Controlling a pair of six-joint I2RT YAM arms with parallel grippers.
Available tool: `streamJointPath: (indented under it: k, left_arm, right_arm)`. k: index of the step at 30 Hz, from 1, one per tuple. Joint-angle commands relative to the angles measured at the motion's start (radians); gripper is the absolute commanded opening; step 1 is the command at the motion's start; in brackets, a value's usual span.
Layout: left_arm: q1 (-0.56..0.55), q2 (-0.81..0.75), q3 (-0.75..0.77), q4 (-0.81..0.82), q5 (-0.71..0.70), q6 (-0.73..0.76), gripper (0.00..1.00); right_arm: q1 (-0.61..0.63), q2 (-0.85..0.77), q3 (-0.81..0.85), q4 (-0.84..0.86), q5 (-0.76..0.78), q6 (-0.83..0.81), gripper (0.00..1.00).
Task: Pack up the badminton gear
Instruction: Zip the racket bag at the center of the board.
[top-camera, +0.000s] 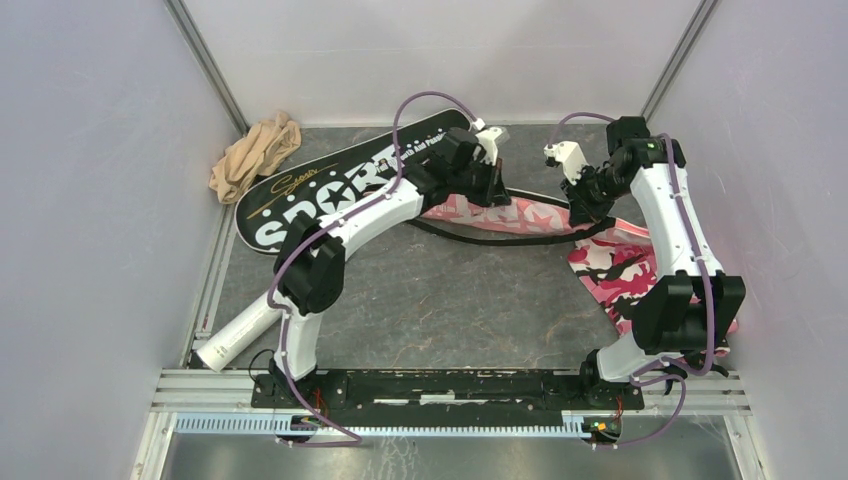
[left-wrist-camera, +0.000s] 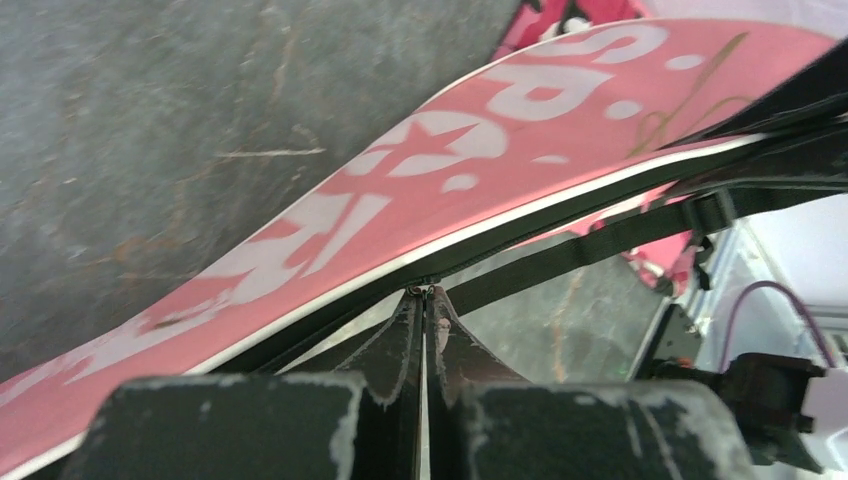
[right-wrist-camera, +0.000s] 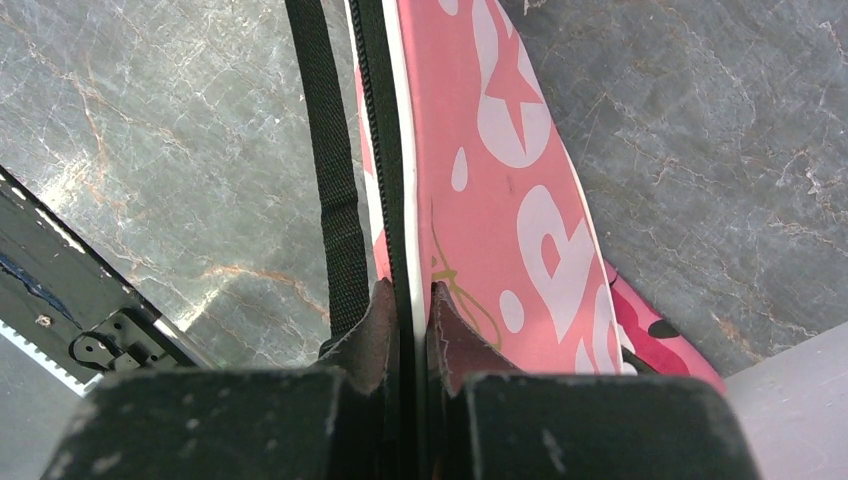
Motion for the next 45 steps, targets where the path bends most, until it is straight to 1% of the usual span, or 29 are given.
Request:
streamJointPath:
  k: [1, 5, 9, 13, 20, 25, 31, 34, 39, 45]
  left_arm:
    - [0.059, -0.061, 0.007, -0.152, -0.039, 0.168, 0.02]
    - [0.095, -0.103, -0.03, -0.204, -0.052, 0.266, 0.02]
    - [0.153, -0.178, -0.129, -0.217, -0.074, 0.351, 0.02]
    - [0.24, -0.224, -0.196, -0.261, -0.067, 0.427, 0.02]
    - [0.395, -0.249, -0.242, -0.356, -0.057, 0.565, 0.02]
    - [0.496, -0.231, -0.245, -0.403, -0.062, 0.672, 0.02]
    - [0.595, -0.163, -0.226, -0.453, -0.077, 0.8, 0.02]
    - [0.626, -0.136, -0.226, -0.462, -0.089, 0.853, 0.02]
    - [0.666, -0.083, -0.199, -0.499, -0.071, 0.924, 0.02]
    - [0.674, -0.024, -0.16, -0.544, -0.06, 0.983, 0.02]
  right_arm:
    - [-0.024, -0.054, 0.008, -0.006, 0.0, 0.007, 0.0]
    - [-0.038, -0.061, 0.008, -0.007, 0.01, -0.003, 0.0]
    - [-0.053, -0.063, 0.001, -0.006, 0.007, -0.015, 0.0]
    - [-0.065, -0.062, -0.007, -0.007, 0.003, -0.024, 0.0]
    - [-0.075, -0.057, -0.01, -0.006, 0.001, -0.029, 0.0]
    - [-0.077, -0.055, -0.006, -0.006, 0.008, -0.027, 0.0]
    - [-0.078, -0.049, -0.004, -0.006, 0.015, -0.026, 0.0]
    - [-0.08, -0.046, -0.003, -0.006, 0.018, -0.024, 0.0]
    - [-0.08, -0.04, 0.003, -0.005, 0.024, -0.023, 0.0]
    - [-0.08, -0.032, 0.003, -0.006, 0.023, -0.022, 0.0]
